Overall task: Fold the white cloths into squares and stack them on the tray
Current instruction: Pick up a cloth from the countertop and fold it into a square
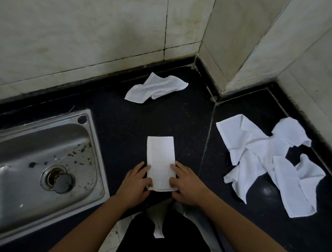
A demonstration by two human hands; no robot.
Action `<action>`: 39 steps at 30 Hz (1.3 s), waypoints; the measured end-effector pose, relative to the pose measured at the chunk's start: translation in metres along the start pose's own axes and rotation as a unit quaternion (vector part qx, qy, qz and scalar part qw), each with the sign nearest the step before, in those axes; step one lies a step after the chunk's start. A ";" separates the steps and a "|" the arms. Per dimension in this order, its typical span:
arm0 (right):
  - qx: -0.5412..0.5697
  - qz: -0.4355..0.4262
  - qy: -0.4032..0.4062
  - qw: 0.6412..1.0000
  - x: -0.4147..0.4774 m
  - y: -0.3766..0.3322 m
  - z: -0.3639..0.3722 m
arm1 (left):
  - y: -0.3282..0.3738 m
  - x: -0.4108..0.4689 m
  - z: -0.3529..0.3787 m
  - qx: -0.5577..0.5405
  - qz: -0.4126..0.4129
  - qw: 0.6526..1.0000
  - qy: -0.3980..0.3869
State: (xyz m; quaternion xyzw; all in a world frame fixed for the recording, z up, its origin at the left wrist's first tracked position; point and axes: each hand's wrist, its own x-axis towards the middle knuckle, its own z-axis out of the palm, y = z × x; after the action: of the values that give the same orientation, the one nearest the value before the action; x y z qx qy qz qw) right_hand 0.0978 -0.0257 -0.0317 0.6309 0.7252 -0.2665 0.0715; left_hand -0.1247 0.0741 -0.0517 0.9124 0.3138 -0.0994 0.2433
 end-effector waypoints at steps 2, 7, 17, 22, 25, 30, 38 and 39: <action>0.004 -0.004 -0.001 1.000 0.000 0.000 0.002 | 0.003 -0.002 -0.003 0.004 0.004 1.000 -0.009; 0.028 -0.004 -0.006 1.000 0.001 -0.001 0.004 | 0.005 -0.005 -0.005 -0.010 -0.004 0.999 -0.038; 0.375 0.170 0.045 0.910 0.039 0.038 -0.044 | -0.015 0.054 -0.053 -0.357 -0.162 0.919 -0.039; 0.487 0.244 0.112 0.831 0.084 0.054 -0.047 | -0.020 0.091 -0.058 -0.451 -0.279 0.843 0.086; 0.497 0.278 0.134 0.811 0.101 0.061 -0.046 | -0.024 0.107 -0.054 -0.463 -0.315 0.820 0.118; 0.486 0.300 0.132 0.810 0.109 0.063 -0.045 | -0.029 0.119 -0.043 -0.444 -0.367 0.805 0.144; 0.320 0.239 0.227 0.888 0.097 0.051 -0.036 | -0.023 0.103 -0.033 -0.226 -0.231 0.910 0.259; 0.231 0.185 0.258 0.920 0.091 0.051 -0.029 | -0.026 0.096 -0.030 -0.139 -0.154 0.939 0.273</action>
State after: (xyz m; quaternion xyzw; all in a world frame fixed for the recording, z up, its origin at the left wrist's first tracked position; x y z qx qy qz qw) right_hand 0.1356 0.0714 -0.0628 0.7997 0.5073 -0.2360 -0.2178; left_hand -0.0643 0.1575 -0.0676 0.8020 0.5157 0.1614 0.2547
